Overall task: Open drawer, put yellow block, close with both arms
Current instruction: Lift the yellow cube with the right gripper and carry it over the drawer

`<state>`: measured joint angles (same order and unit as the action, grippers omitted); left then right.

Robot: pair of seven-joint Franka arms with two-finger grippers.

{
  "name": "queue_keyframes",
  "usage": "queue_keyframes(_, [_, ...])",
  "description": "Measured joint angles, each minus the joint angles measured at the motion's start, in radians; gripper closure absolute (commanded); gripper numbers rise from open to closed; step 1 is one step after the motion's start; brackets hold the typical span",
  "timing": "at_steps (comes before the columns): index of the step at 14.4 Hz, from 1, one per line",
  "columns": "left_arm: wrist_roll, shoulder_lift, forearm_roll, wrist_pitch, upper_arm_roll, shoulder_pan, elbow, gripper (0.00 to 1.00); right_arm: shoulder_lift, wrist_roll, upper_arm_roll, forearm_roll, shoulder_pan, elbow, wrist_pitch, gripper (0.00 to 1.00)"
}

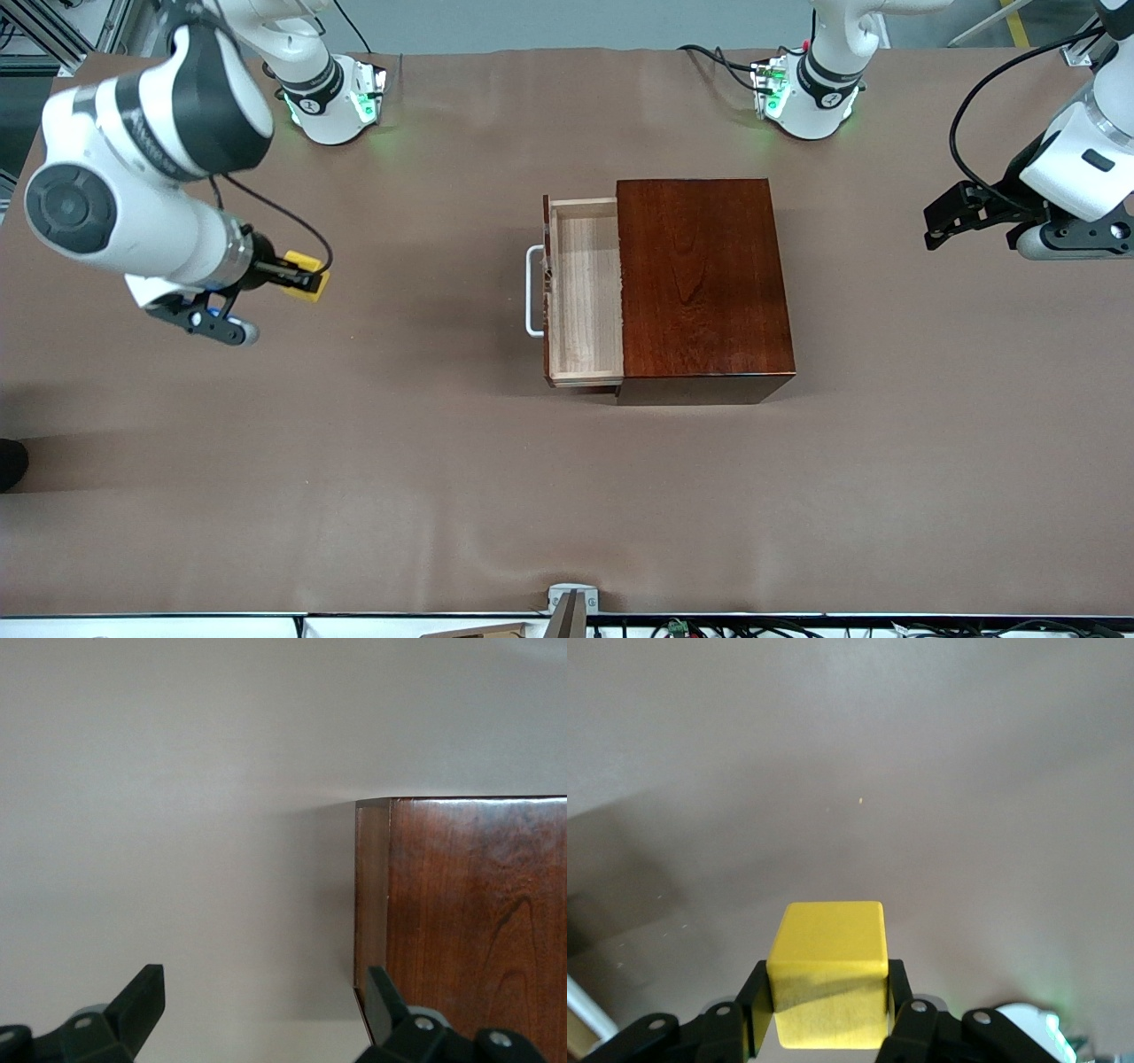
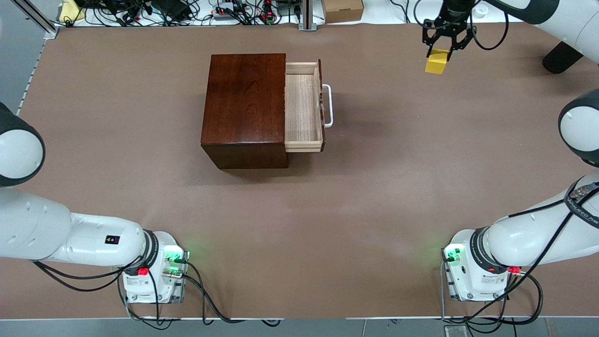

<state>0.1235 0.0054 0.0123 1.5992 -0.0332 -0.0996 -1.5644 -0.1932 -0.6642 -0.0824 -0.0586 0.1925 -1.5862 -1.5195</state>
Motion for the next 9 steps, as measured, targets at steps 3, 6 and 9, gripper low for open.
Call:
queue_keyframes(3, [0.001, 0.01, 0.0, 0.009, 0.002, 0.001, 0.0, 0.0, 0.003, -0.173, 0.0, -0.047, 0.063, 0.053, 0.038, 1.0])
queue_keyframes(6, [0.003, 0.016, 0.0, 0.016, 0.004, 0.009, 0.0, 0.0, 0.002, -0.345, -0.001, -0.061, 0.131, 0.064, 0.04, 1.0])
queue_keyframes(9, [0.003, 0.016, 0.0, 0.019, 0.005, 0.024, 0.003, 0.0, -0.002, -0.509, 0.0, -0.128, 0.189, 0.064, 0.017, 1.0])
